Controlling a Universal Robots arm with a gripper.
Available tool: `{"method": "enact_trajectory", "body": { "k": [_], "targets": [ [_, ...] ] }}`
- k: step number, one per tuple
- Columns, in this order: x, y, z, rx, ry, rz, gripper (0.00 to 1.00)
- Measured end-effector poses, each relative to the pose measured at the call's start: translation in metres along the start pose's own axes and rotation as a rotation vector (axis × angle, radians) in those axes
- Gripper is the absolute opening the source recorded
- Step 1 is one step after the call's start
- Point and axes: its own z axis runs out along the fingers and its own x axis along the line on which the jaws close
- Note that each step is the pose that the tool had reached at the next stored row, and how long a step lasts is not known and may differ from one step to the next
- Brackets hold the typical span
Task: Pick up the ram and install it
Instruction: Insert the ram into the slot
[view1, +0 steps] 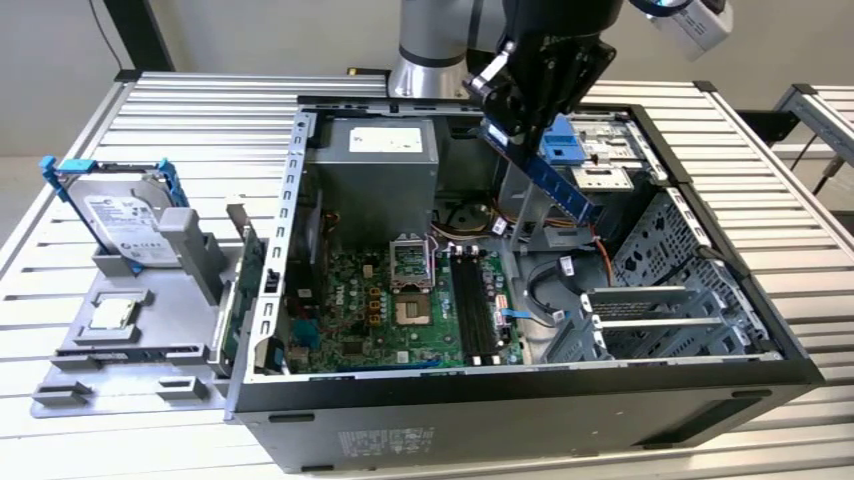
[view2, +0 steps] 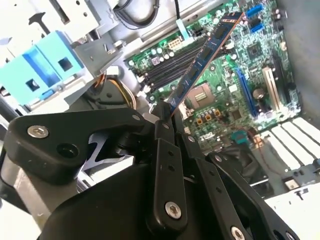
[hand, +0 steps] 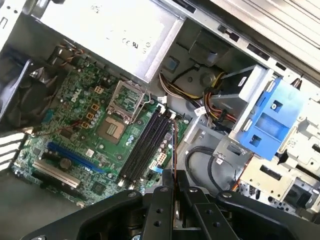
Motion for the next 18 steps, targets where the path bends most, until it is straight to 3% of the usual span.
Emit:
{"method": "enact_trajectory", "body": {
  "k": [18],
  "targets": [
    [0.0003, -0.0001, 0.0044, 0.0123, 0.0022, 0.251, 0.00]
  ]
}}
